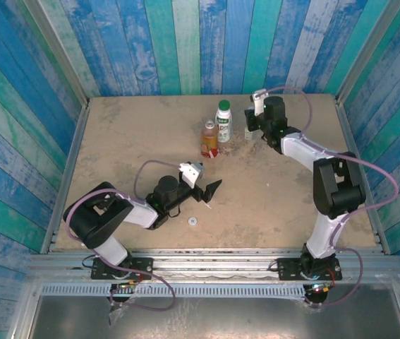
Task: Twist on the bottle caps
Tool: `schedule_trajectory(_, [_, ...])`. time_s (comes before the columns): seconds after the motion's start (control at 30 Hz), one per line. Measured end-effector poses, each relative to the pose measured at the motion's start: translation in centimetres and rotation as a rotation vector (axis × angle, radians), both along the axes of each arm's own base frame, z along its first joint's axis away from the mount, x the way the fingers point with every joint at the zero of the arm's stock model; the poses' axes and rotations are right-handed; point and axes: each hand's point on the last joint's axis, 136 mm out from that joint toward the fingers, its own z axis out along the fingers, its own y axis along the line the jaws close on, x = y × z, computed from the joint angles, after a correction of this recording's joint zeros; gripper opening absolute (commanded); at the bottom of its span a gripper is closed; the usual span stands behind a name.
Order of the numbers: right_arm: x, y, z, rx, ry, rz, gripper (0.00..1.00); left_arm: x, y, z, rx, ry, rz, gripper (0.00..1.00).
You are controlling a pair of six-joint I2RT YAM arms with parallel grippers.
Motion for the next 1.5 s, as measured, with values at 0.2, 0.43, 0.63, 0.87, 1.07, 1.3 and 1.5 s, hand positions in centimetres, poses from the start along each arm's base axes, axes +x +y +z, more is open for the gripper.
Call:
schedule_trajectory(0.2, [0.7,-0.4,-0.7,0.008,0.008,0.002,0.53,0.3,0.3,-0.3,0.007,0.015,0.014,0.94])
schedule_trajectory(0.43, [0.6,-0.4,-0.7,-0.004,0.008,0.012,0.8,1.3,0.9,-0.1,0.015,0.018,0.05,0.94])
schedule_trajectory(0.63, [-0.5,-0.2,2.3,-0.033,-0.04,0.06,0.95,5.2,2.0,1.8,0.01,0.01,0.142,0.94])
schedule_trajectory(0.87, [-4.3,-0.3,7.1,-0.018,-0.13,0.126,0.96,10.6,1.9,5.8,0.006,0.002,0.234,0.95])
schedule_trajectory(1.07, [-7.8,-0.7,8.2,-0.004,-0.139,0.155,0.96,14.1,0.0,6.6,0.034,0.025,0.252,0.94])
schedule_trajectory(1.3, [-10.7,-1.7,9.5,0.007,-0.145,0.137,0.96,16.4,-0.6,2.1,0.13,0.137,0.292,0.98])
schedule_trajectory(1.5, [-12.3,-2.6,9.7,0.004,-0.149,0.114,0.96,17.3,-0.6,0.1,0.149,0.192,0.328,0.89])
